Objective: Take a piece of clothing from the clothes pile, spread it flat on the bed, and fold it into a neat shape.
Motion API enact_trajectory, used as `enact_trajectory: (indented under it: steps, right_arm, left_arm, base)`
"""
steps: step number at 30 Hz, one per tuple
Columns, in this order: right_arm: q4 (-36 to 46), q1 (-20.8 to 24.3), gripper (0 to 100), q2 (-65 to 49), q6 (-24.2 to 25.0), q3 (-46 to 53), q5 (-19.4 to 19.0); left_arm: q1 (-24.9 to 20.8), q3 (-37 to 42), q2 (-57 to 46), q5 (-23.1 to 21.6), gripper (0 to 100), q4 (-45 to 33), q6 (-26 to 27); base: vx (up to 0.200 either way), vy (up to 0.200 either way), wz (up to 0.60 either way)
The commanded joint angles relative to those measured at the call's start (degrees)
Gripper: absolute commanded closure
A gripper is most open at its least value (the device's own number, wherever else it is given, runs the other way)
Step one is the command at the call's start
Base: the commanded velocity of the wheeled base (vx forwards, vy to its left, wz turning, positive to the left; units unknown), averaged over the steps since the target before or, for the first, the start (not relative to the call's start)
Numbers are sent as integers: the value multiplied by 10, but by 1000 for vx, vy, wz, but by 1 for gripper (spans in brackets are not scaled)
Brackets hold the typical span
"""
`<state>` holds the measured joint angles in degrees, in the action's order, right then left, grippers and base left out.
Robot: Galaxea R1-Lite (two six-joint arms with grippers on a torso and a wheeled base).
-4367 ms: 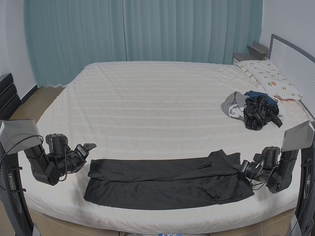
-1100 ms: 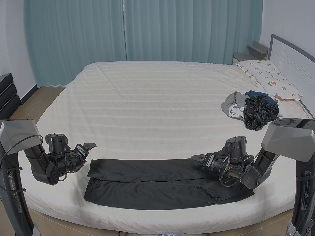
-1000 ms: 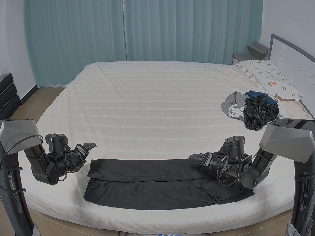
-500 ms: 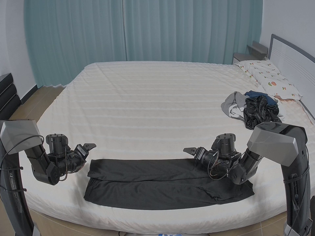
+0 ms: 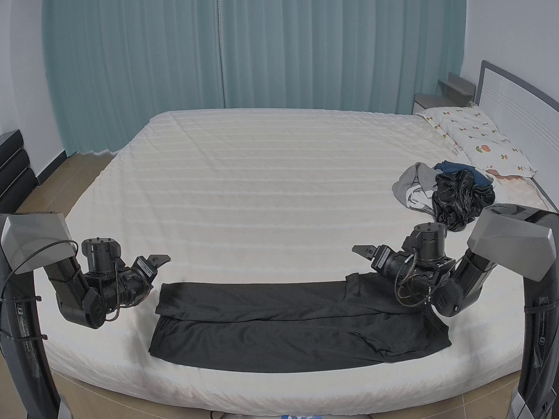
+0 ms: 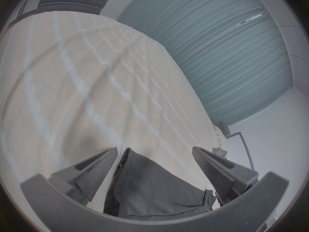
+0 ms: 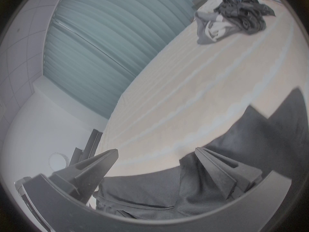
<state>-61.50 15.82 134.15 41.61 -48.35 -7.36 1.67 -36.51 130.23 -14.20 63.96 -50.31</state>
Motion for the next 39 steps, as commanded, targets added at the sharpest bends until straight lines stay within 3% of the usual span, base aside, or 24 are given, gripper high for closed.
enact_trajectory:
  steps: [1, 7, 9, 13, 15, 20, 24, 29, 39]
  right_arm:
    - [-30, -45, 0, -40, -45, 103, 2]
    - [-122, -57, 0, -84, -43, 235, 6]
    - [-138, -52, 0, -95, -42, 272, 25]
    - [-149, -33, 0, -104, -9, 283, 67]
    - [-150, -20, 0, -107, 18, 288, 71]
    - [-157, -12, 0, -106, 32, 305, 80]
    - [-207, -12, 0, -105, 50, 341, 80]
    - [-238, -6, 0, -85, 103, 353, 80]
    - [-241, 1, 0, -80, 102, 368, 80]
  left_arm:
    - [-1, 9, -9, 1, 0, 0, -1]
    - [-3, 28, -66, 6, 0, -7, -1]
    - [-9, 39, -95, 17, 0, -16, -1]
    - [-32, 42, -132, 51, 0, -66, -1]
    - [-38, 37, -132, 65, 0, -91, -1]
    - [-54, 55, -128, 93, 0, -104, -2]
    - [-54, 104, -125, 139, 0, -104, -4]
    - [-54, 135, -114, 140, 0, -99, -4]
    - [-77, 122, -83, 138, 0, -99, -29]
  base:
    - [0, 0, 0]
    - [0, 0, 0]
    - [0, 0, 0]
    - [0, 0, 0]
    - [0, 0, 0]
    - [0, 0, 0]
    - [0, 0, 0]
    - [0, 0, 0]
    - [0, 0, 0]
